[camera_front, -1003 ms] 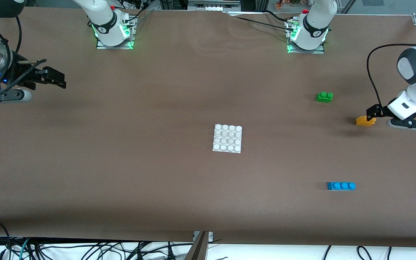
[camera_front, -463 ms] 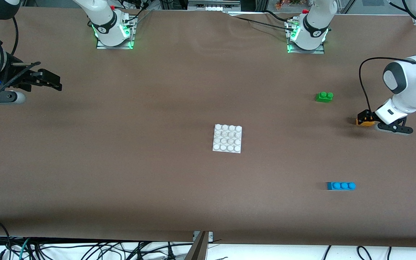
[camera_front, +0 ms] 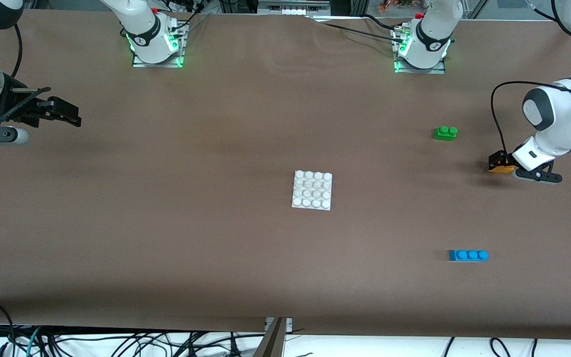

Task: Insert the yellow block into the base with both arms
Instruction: 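Grasp the yellow block with the left gripper, then lift and carry the yellow block over the white base plate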

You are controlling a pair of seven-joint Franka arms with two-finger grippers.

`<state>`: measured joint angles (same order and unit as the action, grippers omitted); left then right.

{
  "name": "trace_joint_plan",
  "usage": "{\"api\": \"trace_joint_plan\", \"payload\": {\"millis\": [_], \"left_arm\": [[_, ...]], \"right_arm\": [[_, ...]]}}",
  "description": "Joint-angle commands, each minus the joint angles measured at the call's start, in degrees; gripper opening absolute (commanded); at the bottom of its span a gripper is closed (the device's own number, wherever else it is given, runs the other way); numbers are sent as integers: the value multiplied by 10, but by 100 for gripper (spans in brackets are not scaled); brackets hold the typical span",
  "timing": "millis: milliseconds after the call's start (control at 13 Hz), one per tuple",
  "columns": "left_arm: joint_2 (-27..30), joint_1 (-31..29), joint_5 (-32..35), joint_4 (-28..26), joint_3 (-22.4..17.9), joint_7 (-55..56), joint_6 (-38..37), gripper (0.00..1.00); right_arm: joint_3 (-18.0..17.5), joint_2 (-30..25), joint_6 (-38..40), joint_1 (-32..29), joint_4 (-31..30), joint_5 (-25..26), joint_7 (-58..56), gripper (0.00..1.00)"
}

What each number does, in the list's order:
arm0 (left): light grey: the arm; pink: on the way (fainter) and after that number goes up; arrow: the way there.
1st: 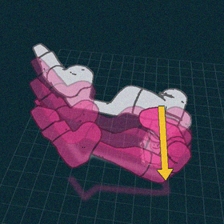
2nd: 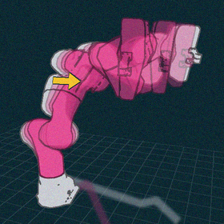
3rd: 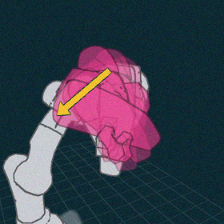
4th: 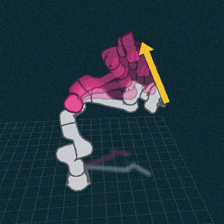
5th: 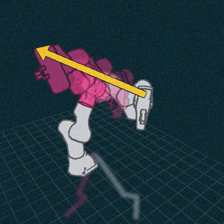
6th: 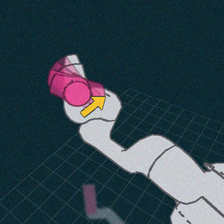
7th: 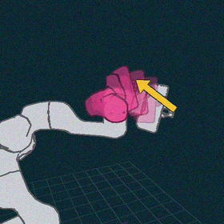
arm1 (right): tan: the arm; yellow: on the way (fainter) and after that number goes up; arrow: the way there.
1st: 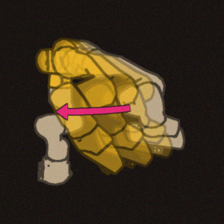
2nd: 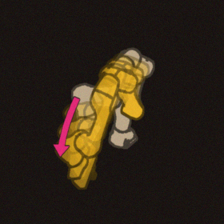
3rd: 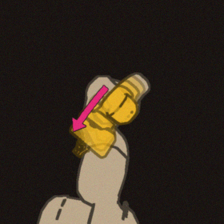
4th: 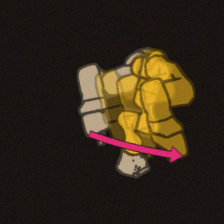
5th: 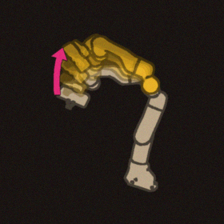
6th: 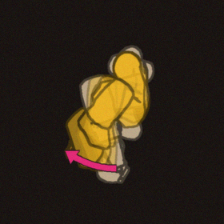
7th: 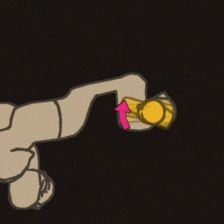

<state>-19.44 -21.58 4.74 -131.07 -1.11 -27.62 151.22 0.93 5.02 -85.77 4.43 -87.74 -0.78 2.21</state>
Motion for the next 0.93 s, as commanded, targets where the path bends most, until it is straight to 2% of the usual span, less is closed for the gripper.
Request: {"api": "trace_joint_plan", "payload": {"millis": [0,463,540,617,694,771,849], "left_arm": [[3,-14,0,-17,7,-13,12,100],[-15,-19,0,-20,6,-13,25,100],[-16,-21,0,-20,7,-13,25,88],[-16,-22,0,-20,7,-13,25,66],[-16,-22,0,-20,7,-14,24,40],[-15,-22,0,-18,8,-14,23,23],[-12,-22,0,-17,9,-13,22,16]], "right_arm": [[-4,6,-1,-5,13,7,2,100],[-4,6,-6,-3,13,7,1,100],[-4,6,-8,-4,13,7,-1,100],[-4,7,-9,-4,13,6,-3,100],[-4,7,-9,-5,13,7,-6,100],[-4,7,-9,-6,13,7,-8,100],[-3,7,-9,-6,13,6,-8,100]]}}
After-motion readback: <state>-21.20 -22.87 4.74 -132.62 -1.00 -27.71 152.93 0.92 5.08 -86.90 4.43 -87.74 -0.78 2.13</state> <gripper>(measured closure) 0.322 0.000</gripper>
